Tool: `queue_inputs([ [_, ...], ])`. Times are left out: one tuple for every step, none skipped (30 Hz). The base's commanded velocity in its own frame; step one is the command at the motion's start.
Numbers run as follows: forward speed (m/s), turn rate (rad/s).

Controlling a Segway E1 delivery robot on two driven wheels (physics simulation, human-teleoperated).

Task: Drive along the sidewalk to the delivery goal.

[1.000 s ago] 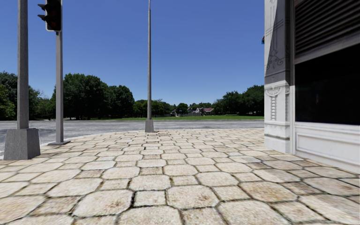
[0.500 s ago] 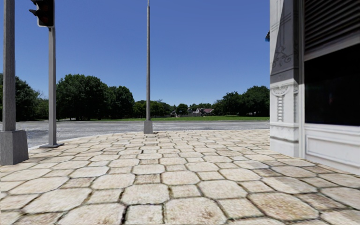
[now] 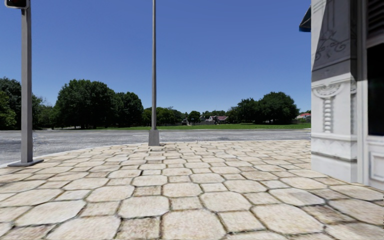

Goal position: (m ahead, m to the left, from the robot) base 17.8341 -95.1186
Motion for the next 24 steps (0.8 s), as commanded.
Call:
queue_inputs([
  [2.00, 0.00],
  [2.00, 0.00],
  [2.00, 0.00],
  [2.00, 0.00],
  [2.00, 0.00],
  [2.00, 0.00],
  [2.00, 0.00],
  [2.00, 0.00],
  [2.00, 0.00],
  [2.00, 0.00],
  [2.00, 0.00],
  [2.00, 0.00],
  [2.00, 0.00],
  [2.00, 0.00],
  [2.00, -0.06],
  [2.00, -0.32],
  [2.00, -0.32],
  [2.00, -0.53],
  [2.00, -0.60],
  [2.00, -0.61],
  [2.00, -0.61],
  [2.00, -0.61],
  [2.00, -0.61],
  [2.00, -0.61],
])
